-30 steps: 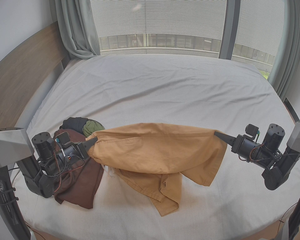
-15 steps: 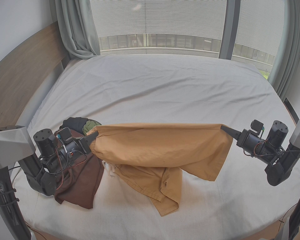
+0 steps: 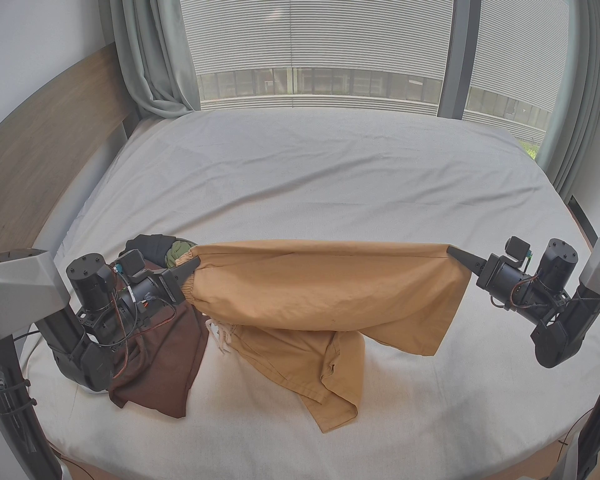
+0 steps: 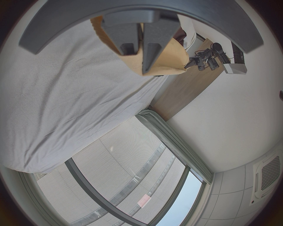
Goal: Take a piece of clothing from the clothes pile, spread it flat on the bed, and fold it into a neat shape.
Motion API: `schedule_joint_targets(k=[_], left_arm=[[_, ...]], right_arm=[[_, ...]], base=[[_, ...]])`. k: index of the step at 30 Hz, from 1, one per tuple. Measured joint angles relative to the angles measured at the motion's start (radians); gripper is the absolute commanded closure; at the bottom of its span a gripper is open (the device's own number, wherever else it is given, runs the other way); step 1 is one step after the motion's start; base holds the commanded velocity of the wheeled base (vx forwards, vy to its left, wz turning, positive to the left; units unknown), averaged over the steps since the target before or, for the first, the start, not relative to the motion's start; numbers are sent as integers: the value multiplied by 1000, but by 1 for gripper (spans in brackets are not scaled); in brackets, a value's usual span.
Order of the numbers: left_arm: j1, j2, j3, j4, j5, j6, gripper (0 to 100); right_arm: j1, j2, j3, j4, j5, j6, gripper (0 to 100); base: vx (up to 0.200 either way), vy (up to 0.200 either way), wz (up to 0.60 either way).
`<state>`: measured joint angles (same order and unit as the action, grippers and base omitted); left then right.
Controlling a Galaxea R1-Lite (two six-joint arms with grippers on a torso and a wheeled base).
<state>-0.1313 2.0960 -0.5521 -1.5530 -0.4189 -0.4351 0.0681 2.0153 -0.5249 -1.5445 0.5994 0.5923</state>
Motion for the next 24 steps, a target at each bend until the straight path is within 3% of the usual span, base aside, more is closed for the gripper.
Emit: schedule_joint_targets(k=[15, 24], left_arm=[[-6, -8, -22, 0, 28, 1, 100], [-9, 33, -94, 1, 80, -1, 100]], right_arm=[[2, 7, -17, 0, -4, -3, 100], [-2, 81, -141, 2, -9, 1, 100]], base=[[0, 0, 0], [0, 0, 0]])
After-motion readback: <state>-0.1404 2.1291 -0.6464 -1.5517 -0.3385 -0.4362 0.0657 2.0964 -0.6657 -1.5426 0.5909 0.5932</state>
